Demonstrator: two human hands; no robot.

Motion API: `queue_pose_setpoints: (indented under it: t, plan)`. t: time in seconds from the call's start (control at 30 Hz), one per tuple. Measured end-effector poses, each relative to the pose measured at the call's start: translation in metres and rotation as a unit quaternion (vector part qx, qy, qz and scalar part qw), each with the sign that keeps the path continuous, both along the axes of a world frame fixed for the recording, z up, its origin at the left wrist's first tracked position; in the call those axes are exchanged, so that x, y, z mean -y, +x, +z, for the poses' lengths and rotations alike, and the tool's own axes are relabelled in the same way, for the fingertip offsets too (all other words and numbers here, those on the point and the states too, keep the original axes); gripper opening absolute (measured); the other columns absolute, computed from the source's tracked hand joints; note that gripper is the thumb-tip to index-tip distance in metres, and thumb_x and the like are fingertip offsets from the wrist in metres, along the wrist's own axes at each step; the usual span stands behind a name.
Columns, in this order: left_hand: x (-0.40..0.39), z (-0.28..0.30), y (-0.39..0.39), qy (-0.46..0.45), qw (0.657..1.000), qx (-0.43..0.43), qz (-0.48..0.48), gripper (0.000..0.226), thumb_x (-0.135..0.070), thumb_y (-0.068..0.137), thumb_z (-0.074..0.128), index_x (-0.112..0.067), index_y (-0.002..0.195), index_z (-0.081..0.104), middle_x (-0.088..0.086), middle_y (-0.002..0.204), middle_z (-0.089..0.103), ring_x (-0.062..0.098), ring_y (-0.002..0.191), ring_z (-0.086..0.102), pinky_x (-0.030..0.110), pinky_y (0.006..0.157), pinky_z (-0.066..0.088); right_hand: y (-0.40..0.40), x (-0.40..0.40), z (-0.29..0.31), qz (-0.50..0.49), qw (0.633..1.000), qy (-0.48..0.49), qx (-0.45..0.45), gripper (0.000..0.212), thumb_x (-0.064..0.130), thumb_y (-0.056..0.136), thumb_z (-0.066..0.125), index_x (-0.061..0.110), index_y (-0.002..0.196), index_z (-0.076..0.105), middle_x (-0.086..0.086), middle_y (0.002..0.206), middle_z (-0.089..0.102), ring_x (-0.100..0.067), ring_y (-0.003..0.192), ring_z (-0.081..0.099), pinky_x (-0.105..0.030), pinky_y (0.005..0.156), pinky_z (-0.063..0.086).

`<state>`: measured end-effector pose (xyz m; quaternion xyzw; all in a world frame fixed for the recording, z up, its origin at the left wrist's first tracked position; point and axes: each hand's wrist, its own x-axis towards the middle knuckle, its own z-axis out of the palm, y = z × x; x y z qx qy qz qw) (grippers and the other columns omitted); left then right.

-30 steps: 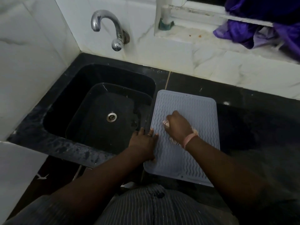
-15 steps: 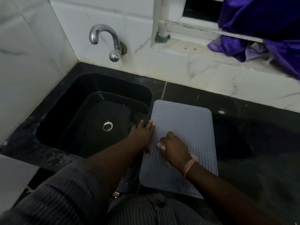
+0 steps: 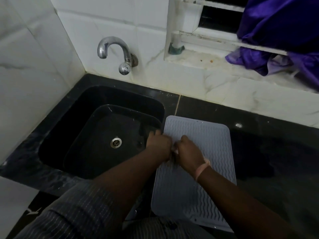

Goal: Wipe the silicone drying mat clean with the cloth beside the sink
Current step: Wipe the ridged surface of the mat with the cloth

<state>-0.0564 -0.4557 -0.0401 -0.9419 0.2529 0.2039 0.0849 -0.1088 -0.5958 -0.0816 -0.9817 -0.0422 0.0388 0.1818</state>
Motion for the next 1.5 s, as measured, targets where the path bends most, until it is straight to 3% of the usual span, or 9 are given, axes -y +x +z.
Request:
queue_pose_setpoints:
  t: [0.1,0.2,0.3,0.67,0.9,1.07,1.27,1.37,1.5]
  plan:
    - [0.002,-0.007,0.012,-0.025,0.999,-0.042,0.012,0.104,-0.049,0.085,0.074,-0.016,0.162,0.013,0.010,0.170,0.008,0.041,0.154,0.008,0.057,0.122,0.020,-0.013,0.000,-0.002,0.004,1.000,0.023,-0.012,0.019,0.031,0.099,0.062,0.014,0.095,0.071,-0.004,0.099,0.053,-0.017,0.073,0.057,-0.030,0.068,0.050]
    - [-0.005,-0.018,0.022,-0.021,0.993,-0.114,0.015,0.126,-0.049,0.078,0.081,-0.017,0.162,-0.007,0.008,0.170,-0.006,0.041,0.155,-0.004,0.060,0.123,0.013,-0.004,0.006,-0.005,-0.008,0.999,0.034,0.000,0.024,0.037,0.101,0.056,0.017,0.096,0.069,-0.002,0.100,0.051,-0.015,0.077,0.055,-0.033,0.072,0.051]
    - [-0.009,-0.025,0.026,-0.014,0.994,-0.106,-0.006,0.130,-0.055,0.075,0.081,-0.020,0.162,-0.009,0.006,0.171,-0.006,0.040,0.155,-0.003,0.059,0.123,0.015,0.018,0.013,-0.009,-0.023,0.999,0.031,0.011,0.022,0.036,0.099,0.056,0.017,0.095,0.068,-0.003,0.103,0.051,-0.017,0.080,0.056,-0.037,0.076,0.052]
    - [-0.003,-0.027,0.045,-0.005,0.994,-0.107,-0.019,0.130,-0.051,0.075,0.083,-0.022,0.162,-0.009,0.004,0.170,-0.012,0.041,0.154,-0.012,0.062,0.123,0.009,0.128,0.039,-0.003,-0.053,0.997,-0.052,-0.002,0.031,0.027,0.095,0.065,0.009,0.121,0.067,-0.014,0.123,0.052,-0.032,0.102,0.061,-0.041,0.088,0.053]
    - [0.005,-0.023,0.057,-0.002,0.993,-0.119,-0.001,0.128,-0.043,0.076,0.085,-0.024,0.162,-0.009,0.002,0.170,-0.013,0.040,0.154,-0.013,0.062,0.123,0.009,0.156,0.050,-0.005,-0.097,0.994,-0.060,0.000,0.026,0.022,0.094,0.066,0.008,0.117,0.067,-0.015,0.124,0.051,-0.034,0.103,0.061,-0.041,0.088,0.053]
    - [0.007,-0.022,0.058,0.000,0.991,-0.133,0.012,0.132,-0.041,0.074,0.087,-0.025,0.162,-0.011,0.000,0.170,-0.014,0.040,0.154,-0.013,0.062,0.123,0.009,0.146,0.044,0.003,-0.059,0.996,-0.058,-0.018,0.026,0.027,0.097,0.063,0.009,0.115,0.068,-0.015,0.120,0.053,-0.032,0.097,0.063,-0.040,0.085,0.054]
    - [0.011,-0.023,0.056,0.010,0.993,-0.118,0.020,0.134,-0.043,0.074,0.087,-0.022,0.161,-0.012,0.001,0.170,-0.013,0.041,0.154,-0.008,0.061,0.122,0.015,0.065,0.015,0.007,-0.044,0.998,-0.012,-0.044,0.018,0.033,0.100,0.059,0.020,0.106,0.069,-0.005,0.117,0.054,-0.018,0.090,0.060,-0.032,0.083,0.051]
    - [0.012,-0.022,0.057,0.016,0.992,-0.122,0.020,0.133,-0.045,0.075,0.086,-0.021,0.161,-0.013,0.003,0.170,-0.013,0.041,0.154,-0.008,0.060,0.123,0.014,0.040,0.008,0.005,-0.030,0.997,-0.005,-0.067,0.021,0.033,0.101,0.056,0.017,0.104,0.069,-0.006,0.113,0.053,-0.020,0.086,0.059,-0.035,0.079,0.052]
    - [0.012,-0.021,0.055,0.022,0.993,-0.113,0.007,0.133,-0.044,0.075,0.086,-0.019,0.162,-0.011,0.004,0.170,-0.012,0.041,0.155,-0.006,0.060,0.122,0.016,0.064,0.023,0.003,-0.040,0.999,0.001,-0.019,0.022,0.035,0.100,0.057,0.018,0.099,0.070,-0.005,0.109,0.055,-0.018,0.084,0.059,-0.036,0.080,0.053]
